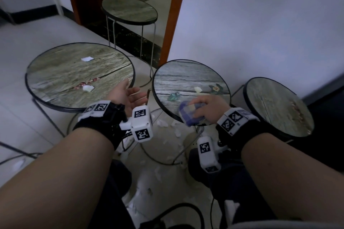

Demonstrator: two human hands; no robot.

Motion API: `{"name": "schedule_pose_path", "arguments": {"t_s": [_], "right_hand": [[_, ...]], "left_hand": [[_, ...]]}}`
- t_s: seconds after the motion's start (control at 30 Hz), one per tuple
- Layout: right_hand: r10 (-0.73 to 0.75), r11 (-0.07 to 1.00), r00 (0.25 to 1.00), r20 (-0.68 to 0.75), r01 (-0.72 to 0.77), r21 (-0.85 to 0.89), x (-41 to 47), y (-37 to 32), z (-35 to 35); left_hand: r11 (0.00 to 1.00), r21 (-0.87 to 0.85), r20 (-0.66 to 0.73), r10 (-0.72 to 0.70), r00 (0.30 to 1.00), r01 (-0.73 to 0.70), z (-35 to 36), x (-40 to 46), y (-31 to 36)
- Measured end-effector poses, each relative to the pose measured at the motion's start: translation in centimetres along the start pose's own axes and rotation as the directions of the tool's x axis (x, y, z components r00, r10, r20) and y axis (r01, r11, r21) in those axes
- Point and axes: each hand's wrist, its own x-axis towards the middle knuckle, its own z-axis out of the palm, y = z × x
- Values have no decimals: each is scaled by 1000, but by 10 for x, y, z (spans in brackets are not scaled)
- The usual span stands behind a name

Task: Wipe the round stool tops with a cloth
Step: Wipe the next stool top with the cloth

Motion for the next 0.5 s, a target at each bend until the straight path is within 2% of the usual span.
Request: {"name": "schedule_pose_path", "arguments": {"t_s": [0.1,0.2,0.3,0.37,0.43,0.5], "right_hand": [[-14,999,999,42,13,32,3,-3,2],[20,995,996,-91,-11,102,16,-3,-11],[87,932,979,-185,-15,362,31,0,-26],[138,883,968,-212,-23,469,41,6,-34],[177,878,953,-246,-40,476,49,12,-40],[185,916,937,-296,-56,397,57,19,-44]], "left_hand": [[1000,0,-12,2,1000,-2,-1,1,0],[1000,-9,-16,2,1000,-2,2,3,2],[1000,-18,-13,3,1000,-3,7,8,5],[1000,-14,-15,5,1000,-5,11,12,6],[1000,-11,-22,10,1000,-10,16,15,6],[1000,-5,-44,16,999,-16,19,19,6]]}}
